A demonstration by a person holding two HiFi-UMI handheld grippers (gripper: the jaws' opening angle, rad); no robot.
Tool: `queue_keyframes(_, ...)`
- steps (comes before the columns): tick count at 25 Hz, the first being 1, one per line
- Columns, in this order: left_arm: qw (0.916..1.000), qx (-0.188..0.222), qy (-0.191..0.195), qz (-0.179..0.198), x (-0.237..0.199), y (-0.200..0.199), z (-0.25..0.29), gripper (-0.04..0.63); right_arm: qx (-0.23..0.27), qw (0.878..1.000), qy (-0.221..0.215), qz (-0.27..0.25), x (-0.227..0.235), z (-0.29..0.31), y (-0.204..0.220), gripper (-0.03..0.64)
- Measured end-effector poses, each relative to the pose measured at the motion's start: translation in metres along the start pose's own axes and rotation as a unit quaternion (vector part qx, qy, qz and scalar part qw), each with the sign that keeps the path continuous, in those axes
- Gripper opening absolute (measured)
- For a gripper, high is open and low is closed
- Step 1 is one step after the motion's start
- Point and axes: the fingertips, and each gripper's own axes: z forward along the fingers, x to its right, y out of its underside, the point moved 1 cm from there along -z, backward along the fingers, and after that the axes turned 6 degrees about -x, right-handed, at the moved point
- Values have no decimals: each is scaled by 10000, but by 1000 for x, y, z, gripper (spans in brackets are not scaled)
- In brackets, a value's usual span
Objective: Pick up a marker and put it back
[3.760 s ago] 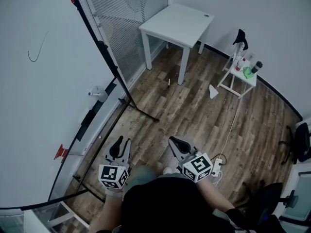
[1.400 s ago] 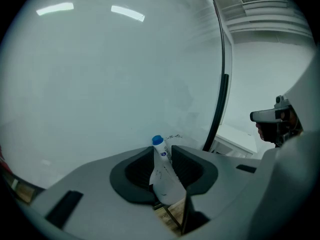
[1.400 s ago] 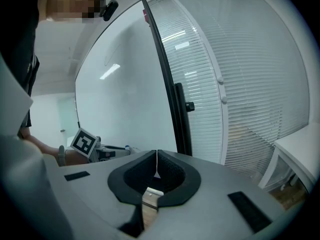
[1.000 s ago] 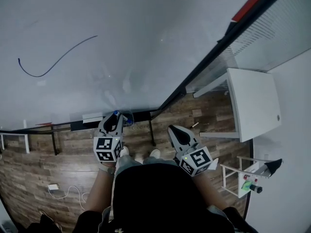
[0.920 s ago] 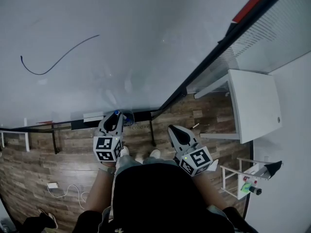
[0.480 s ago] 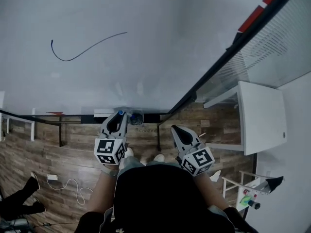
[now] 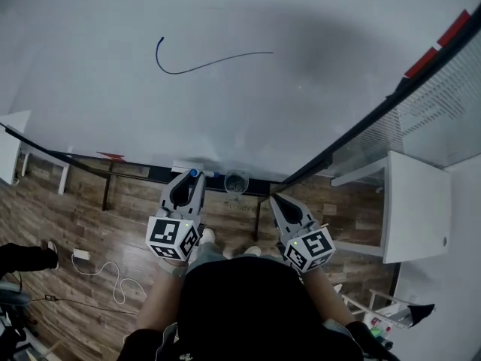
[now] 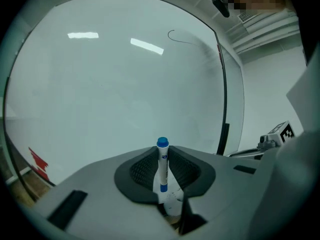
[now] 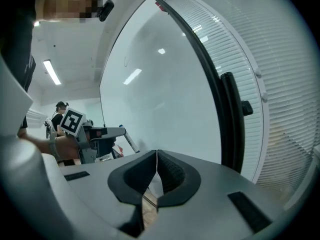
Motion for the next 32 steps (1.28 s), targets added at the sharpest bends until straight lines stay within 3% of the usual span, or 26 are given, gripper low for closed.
queue_keyframes(18,9957,-358,-849,31,-66,43,-90,80,-170,9948,-951,-331,-85,61,-1,29)
queue_keyframes(32,9942,-550,-928,20,-82,64,-116,80,-276,9932,-1051,-407,-110,69,5,29)
